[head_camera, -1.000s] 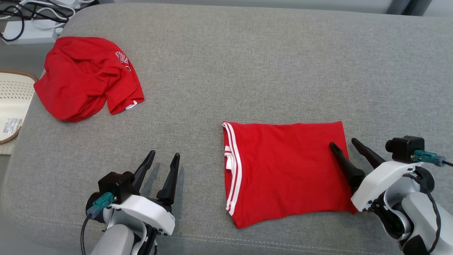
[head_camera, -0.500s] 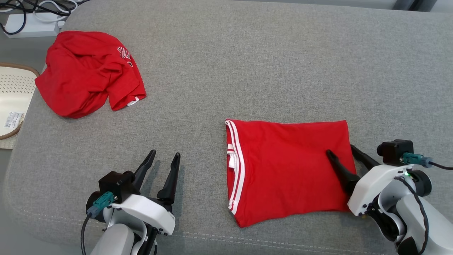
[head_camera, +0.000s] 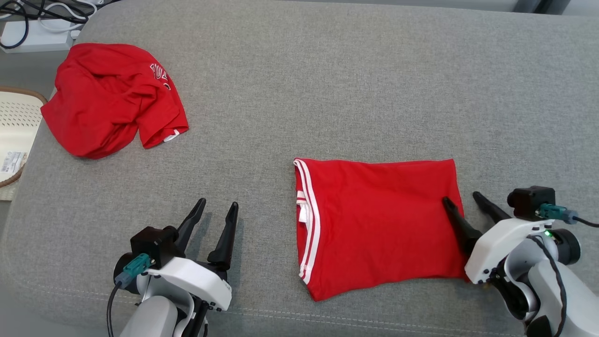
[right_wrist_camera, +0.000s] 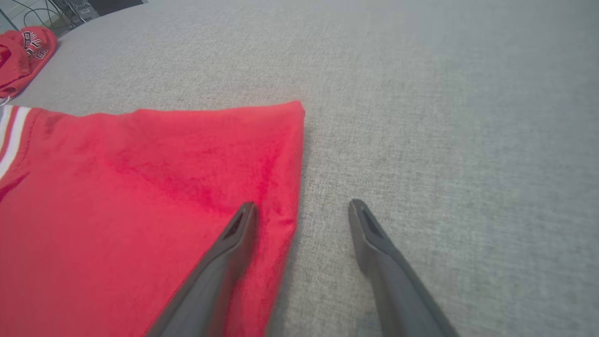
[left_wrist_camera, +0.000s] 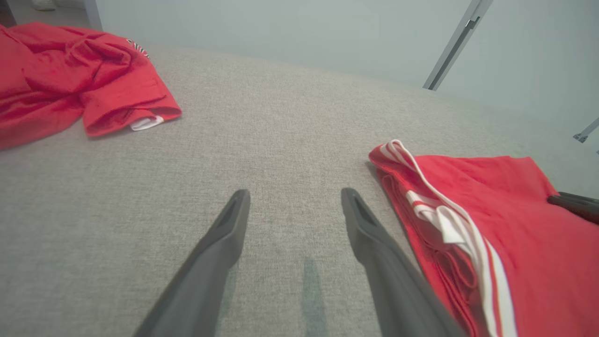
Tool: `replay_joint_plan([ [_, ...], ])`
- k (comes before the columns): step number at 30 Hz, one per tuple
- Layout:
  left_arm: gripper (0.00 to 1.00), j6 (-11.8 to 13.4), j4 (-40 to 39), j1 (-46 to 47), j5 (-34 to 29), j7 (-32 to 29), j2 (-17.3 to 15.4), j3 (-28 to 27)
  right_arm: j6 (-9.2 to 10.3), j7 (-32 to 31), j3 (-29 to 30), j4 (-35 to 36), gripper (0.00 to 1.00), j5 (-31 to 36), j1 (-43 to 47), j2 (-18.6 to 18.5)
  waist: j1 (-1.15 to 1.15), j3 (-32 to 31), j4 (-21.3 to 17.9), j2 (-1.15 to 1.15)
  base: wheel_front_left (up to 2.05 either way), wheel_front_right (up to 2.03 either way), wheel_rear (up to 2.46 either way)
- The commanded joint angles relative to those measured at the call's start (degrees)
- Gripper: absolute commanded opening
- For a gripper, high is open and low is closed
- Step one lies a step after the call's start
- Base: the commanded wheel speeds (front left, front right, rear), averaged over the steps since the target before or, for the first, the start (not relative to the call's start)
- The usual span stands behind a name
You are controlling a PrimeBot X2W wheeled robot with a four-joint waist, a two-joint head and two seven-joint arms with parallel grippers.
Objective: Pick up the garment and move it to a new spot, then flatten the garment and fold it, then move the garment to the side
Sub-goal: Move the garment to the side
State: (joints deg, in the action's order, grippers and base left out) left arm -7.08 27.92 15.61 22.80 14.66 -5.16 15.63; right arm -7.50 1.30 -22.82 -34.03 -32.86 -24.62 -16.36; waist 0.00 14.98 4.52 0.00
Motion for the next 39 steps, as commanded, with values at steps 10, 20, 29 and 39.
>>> replay_joint_plan([
  [10,1.00,-0.41,-0.67,1.31,0.00,0.34,-0.88,-1.69,0.01,-6.34,-4.79,5.10,0.43,-1.88,3.18,1.05,0.00,-0.98,0.47,0.00,0.00,0.00,0.00],
  [20,1.00,-0.41,-0.29,0.52,0.37,0.34,-0.69,-1.51,0.01,-4.91,-0.85,4.49,0.00,0.74,1.84,0.10,0.00,-1.89,0.97,0.00,0.00,0.00,0.00],
  [29,1.00,-0.41,-1.12,-0.77,-0.41,0.34,-1.01,-2.08,0.01,-0.56,8.84,1.26,0.00,5.13,1.87,-0.75,0.00,-4.44,-1.51,0.00,0.00,0.00,0.00],
  [39,1.00,-0.41,-2.14,-1.88,-1.57,0.34,-1.32,-2.22,0.01,1.27,12.93,-0.60,0.00,6.77,5.71,1.44,0.00,-7.44,-11.86,0.00,0.00,0.00,0.00],
])
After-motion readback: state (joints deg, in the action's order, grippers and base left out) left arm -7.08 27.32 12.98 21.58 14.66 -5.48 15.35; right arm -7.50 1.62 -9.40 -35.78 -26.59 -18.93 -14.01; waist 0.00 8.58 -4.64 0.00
